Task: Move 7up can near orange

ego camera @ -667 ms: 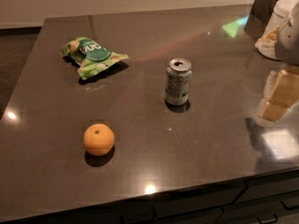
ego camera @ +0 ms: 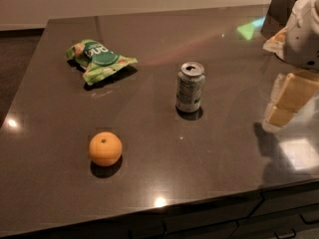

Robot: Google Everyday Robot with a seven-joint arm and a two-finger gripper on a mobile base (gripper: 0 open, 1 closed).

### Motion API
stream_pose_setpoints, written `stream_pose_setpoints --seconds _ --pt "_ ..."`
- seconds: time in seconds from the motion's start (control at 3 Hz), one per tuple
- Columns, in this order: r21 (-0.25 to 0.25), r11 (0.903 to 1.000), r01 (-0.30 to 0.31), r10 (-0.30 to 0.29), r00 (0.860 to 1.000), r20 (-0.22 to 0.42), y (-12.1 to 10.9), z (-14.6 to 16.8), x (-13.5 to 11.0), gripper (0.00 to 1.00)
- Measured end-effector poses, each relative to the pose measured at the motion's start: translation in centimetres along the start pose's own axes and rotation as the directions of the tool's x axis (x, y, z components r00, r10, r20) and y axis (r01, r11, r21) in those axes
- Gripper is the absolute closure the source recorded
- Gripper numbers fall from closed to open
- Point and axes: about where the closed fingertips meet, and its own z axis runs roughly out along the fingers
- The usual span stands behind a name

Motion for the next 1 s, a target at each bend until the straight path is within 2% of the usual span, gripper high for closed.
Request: stream_pose_setpoints --seconds 0.33,0.67,1.0 --pt "0.006 0.9997 -0.022 0.021 0.998 0.058 -1.7 2.7 -3.2 0.0" --pt "0.013 0.9976 -0.068 0.066 0.994 0.091 -2.9 4.2 -5.0 0.0" --pt "-0.003 0.9929 -0.119 0.118 0.981 0.157 -3.8 5.9 -7.5 0.0"
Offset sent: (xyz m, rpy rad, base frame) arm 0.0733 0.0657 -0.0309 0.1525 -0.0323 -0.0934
